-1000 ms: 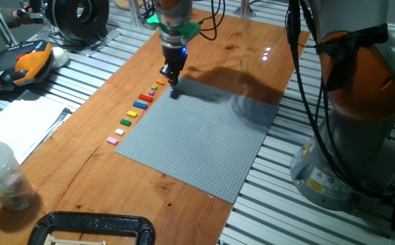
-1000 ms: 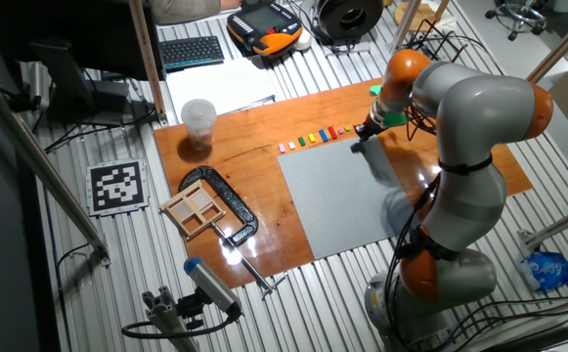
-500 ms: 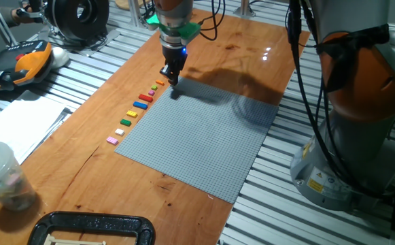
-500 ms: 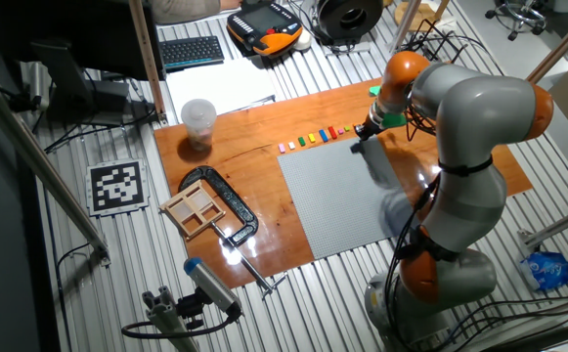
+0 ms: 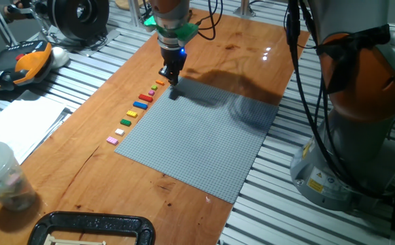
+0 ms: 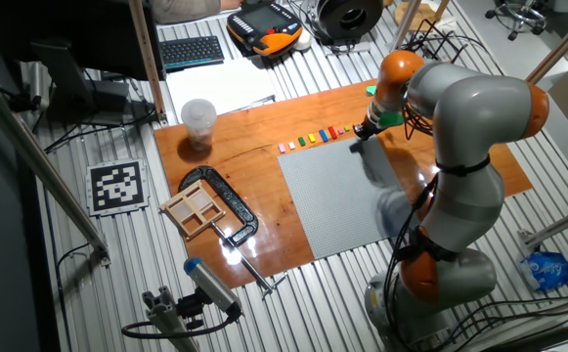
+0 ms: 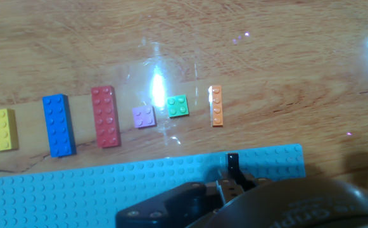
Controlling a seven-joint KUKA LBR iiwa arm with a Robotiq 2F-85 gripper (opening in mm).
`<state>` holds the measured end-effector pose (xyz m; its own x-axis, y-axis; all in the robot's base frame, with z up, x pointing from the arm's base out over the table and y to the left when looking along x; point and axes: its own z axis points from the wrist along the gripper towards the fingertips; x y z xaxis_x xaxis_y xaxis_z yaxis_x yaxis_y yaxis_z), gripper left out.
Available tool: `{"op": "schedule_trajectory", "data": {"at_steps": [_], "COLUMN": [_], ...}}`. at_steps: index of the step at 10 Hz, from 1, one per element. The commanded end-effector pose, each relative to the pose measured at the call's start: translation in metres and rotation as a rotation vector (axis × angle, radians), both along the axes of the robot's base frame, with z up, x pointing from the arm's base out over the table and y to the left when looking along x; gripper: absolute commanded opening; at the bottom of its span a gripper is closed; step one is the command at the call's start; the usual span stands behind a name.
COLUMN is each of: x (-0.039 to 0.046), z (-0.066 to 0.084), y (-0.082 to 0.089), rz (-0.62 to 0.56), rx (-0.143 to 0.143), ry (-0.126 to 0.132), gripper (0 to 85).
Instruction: Build with small Lego blocks
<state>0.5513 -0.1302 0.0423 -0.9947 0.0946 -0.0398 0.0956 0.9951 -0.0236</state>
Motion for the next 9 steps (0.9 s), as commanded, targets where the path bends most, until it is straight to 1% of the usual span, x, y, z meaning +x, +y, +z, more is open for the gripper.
{"op": "schedule_trajectory", "data": {"at_steps": [1,3,4,5,7,8,9], "x": [0.0000,0.0000,-0.0019,-0.0031,-0.0089,-0.0115,-0.0121], "z": [0.000,0.000,0.000,0.000,-0.002,-0.004,-0.007], "y": [0.000,0.000,0.001,0.001,0.005,0.002,-0.001], "rz": [0.003,0.004,0.003,0.004,0.003,0.007,0.010], "rx": [0.000,0.012,0.014,0.012,0.004,0.004,0.006], "ry": [0.003,0.012,0.011,0.006,0.003,0.000,-0.001], "gripper": [0.0,0.0,0.0,0.0,0.0,0.0,0.0]}}
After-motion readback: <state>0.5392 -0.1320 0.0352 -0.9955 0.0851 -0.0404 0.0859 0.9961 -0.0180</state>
